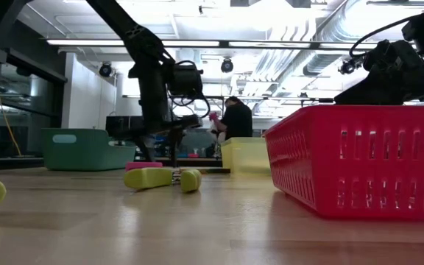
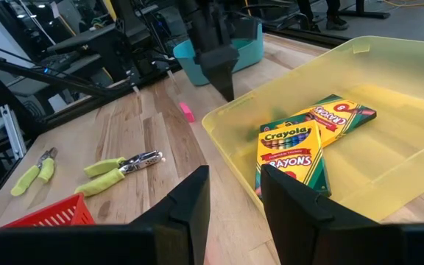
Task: Pick & Place School Supplies
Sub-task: Put the crayon box into the yellow bin
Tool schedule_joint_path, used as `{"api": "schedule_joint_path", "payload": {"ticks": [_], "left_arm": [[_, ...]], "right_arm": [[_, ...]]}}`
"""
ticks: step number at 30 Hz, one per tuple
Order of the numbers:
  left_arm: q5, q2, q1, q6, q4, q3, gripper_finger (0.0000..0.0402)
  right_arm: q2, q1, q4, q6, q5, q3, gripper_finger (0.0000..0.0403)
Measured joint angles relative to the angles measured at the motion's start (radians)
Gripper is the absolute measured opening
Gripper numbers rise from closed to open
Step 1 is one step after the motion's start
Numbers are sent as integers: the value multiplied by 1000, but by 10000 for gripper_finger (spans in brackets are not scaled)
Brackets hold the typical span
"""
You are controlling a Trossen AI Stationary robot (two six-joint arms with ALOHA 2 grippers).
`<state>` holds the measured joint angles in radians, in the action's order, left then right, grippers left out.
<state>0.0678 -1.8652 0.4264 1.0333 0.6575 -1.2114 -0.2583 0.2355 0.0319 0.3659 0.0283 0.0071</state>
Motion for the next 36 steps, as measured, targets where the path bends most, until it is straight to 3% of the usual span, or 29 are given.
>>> {"api": "schedule_joint_path", "payload": {"ticks": [4,19,27,36], "left_arm": [[-57,0,0,-11,79,-41,194],[-48,2,-28,5,96,-96,194],[-77,-46,-44,-3,239,-202,194],[-82,-74,-61,39,232,-207,194]], "right_arm": [[0,0,0,0,0,0,110],[0,0,0,0,0,0,110],[0,0,0,0,0,0,110],[0,0,0,0,0,0,110]]}}
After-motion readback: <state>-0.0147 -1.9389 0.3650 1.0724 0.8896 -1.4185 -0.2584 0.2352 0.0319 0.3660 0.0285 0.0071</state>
